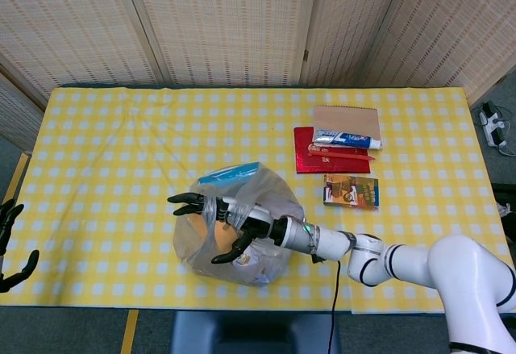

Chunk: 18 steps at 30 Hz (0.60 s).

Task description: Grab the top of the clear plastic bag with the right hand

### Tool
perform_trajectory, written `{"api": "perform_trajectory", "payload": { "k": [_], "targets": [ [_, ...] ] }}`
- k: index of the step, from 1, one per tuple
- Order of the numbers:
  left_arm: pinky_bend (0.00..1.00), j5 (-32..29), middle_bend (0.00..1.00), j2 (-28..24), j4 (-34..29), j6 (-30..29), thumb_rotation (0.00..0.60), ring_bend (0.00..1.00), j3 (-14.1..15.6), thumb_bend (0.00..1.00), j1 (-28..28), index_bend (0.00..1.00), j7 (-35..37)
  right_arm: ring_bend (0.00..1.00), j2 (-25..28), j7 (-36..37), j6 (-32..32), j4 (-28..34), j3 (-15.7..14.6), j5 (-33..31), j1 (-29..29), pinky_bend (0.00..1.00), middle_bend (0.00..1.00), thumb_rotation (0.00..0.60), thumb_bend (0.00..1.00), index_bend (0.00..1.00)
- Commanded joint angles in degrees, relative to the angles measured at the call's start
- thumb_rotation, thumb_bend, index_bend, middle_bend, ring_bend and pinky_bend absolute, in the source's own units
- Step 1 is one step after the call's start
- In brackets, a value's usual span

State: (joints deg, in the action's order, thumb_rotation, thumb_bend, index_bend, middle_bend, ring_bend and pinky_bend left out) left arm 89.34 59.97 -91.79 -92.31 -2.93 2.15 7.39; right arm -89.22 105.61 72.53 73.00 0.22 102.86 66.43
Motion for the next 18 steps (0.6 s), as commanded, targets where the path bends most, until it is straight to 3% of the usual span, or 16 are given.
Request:
{"api": "perform_trajectory", "payload": {
  "k": [1, 8, 18],
  "targets": [
    [0.00, 0.0, 0.06, 0.0, 0.0, 0.0, 0.600, 0.02, 0.0, 0.43, 0.0, 0.05, 0.0, 0.11, -1.2, 2.6, -0.6, -1.3, 0.4, -1.1, 0.4, 0.00, 0.06, 0.600, 0.24, 0.00],
    [0.00, -0.3, 0.06, -0.2, 0.2, 0.0, 0.600, 0.02, -0.2, 0.43, -0.1, 0.05, 0.8, 0.16, -6.0, 13.6, -1.5, -6.9, 2.2, -3.1, 2.3, 0.07, 0.11, 0.600, 0.24, 0.00],
    [0.00, -0.3, 0.06, -0.5, 0.5, -0.3, 0.600, 0.02, -0.2, 0.42, -0.3, 0.05, 2.0, 0.19, -6.8, 17.7, 0.2, -7.9, 3.0, -2.3, 3.8, 0.12, 0.14, 0.600, 0.24, 0.00]
  ]
}}
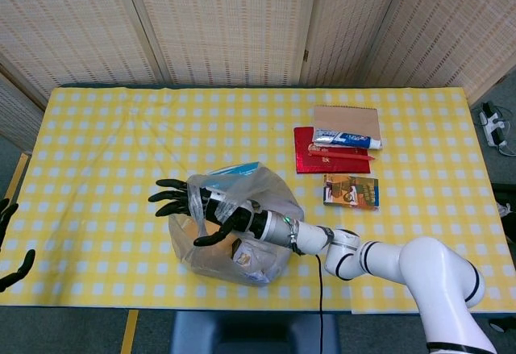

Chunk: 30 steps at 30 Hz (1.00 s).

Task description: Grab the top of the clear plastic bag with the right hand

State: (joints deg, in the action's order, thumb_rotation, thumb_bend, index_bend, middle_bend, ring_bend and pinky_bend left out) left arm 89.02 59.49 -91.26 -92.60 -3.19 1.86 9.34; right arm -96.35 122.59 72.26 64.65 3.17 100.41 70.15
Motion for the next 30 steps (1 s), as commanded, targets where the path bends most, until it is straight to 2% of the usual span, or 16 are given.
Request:
{"api": "perform_trajectory", "payload": {
  "k": [1, 11, 15, 17, 23, 25, 27, 30],
  "targets": [
    [0.00, 0.0, 0.06, 0.0, 0.0, 0.0, 0.600, 0.02, 0.0, 0.43, 0.0, 0.05, 0.1, 0.19, 0.6, 1.0, 0.7, 0.7, 0.0, 0.2, 0.1, 0.12, 0.14, 0.600, 0.24, 0.00],
    [0.00, 0.1, 0.06, 0.0, -0.3, 0.4, 0.600, 0.03, 0.1, 0.43, 0.1, 0.05, -0.3, 0.22, 2.4, 5.6, 0.5, 3.4, 0.3, -0.7, 0.7, 0.16, 0.18, 0.600, 0.24, 0.02],
    [0.00, -0.1, 0.06, -0.1, -0.2, 0.5, 0.600, 0.03, 0.0, 0.43, 0.1, 0.05, -0.1, 0.30, 2.2, 9.5, -0.9, 4.0, 1.4, -3.4, 0.8, 0.25, 0.31, 0.600, 0.24, 0.18],
    [0.00, -0.2, 0.06, -0.1, -0.1, 0.6, 0.600, 0.03, 0.0, 0.43, 0.1, 0.05, 0.2, 0.38, 2.0, 10.1, -1.9, 4.4, 2.4, -5.1, 0.6, 0.33, 0.39, 0.600, 0.24, 0.29],
    [0.00, -0.2, 0.06, -0.3, 0.0, 0.5, 0.600, 0.03, -0.1, 0.43, 0.1, 0.05, 0.7, 0.60, 2.0, 7.1, -3.9, 7.4, 4.9, -9.3, -0.8, 0.56, 0.57, 0.600, 0.24, 0.52],
    [0.00, -0.2, 0.06, -0.3, 0.0, 0.5, 0.600, 0.03, 0.0, 0.42, 0.1, 0.05, 0.8, 0.67, 2.2, 4.7, -4.9, 8.6, 5.8, -11.0, -1.3, 0.64, 0.63, 0.600, 0.28, 0.59],
    [0.00, -0.1, 0.06, -0.3, 0.0, 0.6, 0.600, 0.03, 0.0, 0.42, 0.1, 0.06, 0.8, 0.76, 2.6, 0.6, -6.3, 10.6, 7.0, -13.2, -1.9, 0.74, 0.70, 0.600, 0.38, 0.68],
    [0.00, 0.1, 0.06, -0.3, -0.1, 0.7, 0.600, 0.03, 0.1, 0.43, 0.2, 0.06, 0.7, 0.86, 3.6, -5.4, -8.1, 14.3, 8.4, -15.9, -2.9, 0.85, 0.78, 0.600, 0.47, 0.75]
  ]
}}
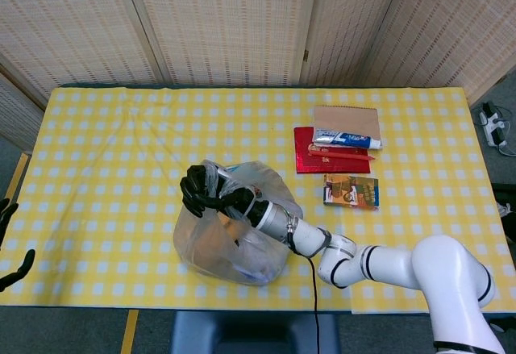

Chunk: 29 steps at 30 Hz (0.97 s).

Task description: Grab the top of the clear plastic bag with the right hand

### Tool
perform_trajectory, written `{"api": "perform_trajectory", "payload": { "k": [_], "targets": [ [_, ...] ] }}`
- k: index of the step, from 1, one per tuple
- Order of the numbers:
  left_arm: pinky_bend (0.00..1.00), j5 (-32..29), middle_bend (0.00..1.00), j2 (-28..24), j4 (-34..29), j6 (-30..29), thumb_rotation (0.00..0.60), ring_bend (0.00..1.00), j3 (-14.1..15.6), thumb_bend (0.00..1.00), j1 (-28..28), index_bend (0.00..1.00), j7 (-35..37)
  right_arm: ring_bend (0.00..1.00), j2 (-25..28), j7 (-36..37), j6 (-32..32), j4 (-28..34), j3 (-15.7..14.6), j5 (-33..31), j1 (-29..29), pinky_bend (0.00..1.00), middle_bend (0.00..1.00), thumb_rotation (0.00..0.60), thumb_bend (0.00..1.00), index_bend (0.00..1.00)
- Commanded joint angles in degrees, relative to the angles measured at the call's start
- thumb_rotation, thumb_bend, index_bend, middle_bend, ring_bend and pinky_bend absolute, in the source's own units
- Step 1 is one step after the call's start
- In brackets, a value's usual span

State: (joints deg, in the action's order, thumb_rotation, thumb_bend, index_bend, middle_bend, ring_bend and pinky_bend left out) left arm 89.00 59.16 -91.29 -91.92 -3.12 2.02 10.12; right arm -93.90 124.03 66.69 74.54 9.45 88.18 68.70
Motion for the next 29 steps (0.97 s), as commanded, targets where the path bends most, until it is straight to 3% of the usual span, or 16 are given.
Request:
{"api": "perform_trajectory", "payload": {
  "k": [1, 5, 13, 22, 26, 29],
  "targets": [
    [0.00, 0.2, 0.06, 0.0, -0.1, 0.0, 0.600, 0.03, 0.1, 0.43, 0.0, 0.06, -0.1, 0.88, 1.7, -9.0, -3.0, 5.9, 2.6, -4.3, -1.8, 0.87, 0.79, 0.600, 0.47, 0.76],
    [0.00, 0.5, 0.06, 0.1, -0.2, 0.0, 0.600, 0.03, 0.2, 0.42, 0.1, 0.06, -0.4, 0.94, 3.8, -14.3, -4.1, 10.3, 3.9, -5.1, -2.9, 0.92, 0.79, 0.600, 0.47, 0.75],
    [0.00, 1.0, 0.06, 0.3, -0.5, 0.4, 0.600, 0.03, 0.6, 0.42, 0.2, 0.07, -1.2, 0.94, 10.8, -19.5, -5.3, 20.1, 7.3, -4.7, -4.7, 0.93, 0.79, 0.600, 0.47, 0.75],
    [0.00, 0.6, 0.06, 0.5, -1.0, 1.8, 0.600, 0.03, 0.7, 0.42, 0.8, 0.08, -2.3, 0.94, 21.5, -28.0, -8.5, 32.8, 20.4, -13.6, -4.2, 0.93, 0.79, 0.600, 0.47, 0.75],
    [0.00, 0.4, 0.06, 0.6, -1.0, 2.1, 0.600, 0.03, 0.7, 0.43, 1.0, 0.08, -2.4, 0.94, 23.8, -32.3, -10.2, 35.8, 23.2, -18.4, -4.7, 0.93, 0.79, 0.600, 0.47, 0.75],
    [0.00, 0.5, 0.06, 0.5, -1.2, 2.2, 0.600, 0.03, 0.8, 0.43, 1.0, 0.08, -2.5, 0.94, 23.9, -34.3, -10.7, 36.9, 23.6, -19.6, -5.5, 0.93, 0.79, 0.600, 0.47, 0.75]
  ]
}}
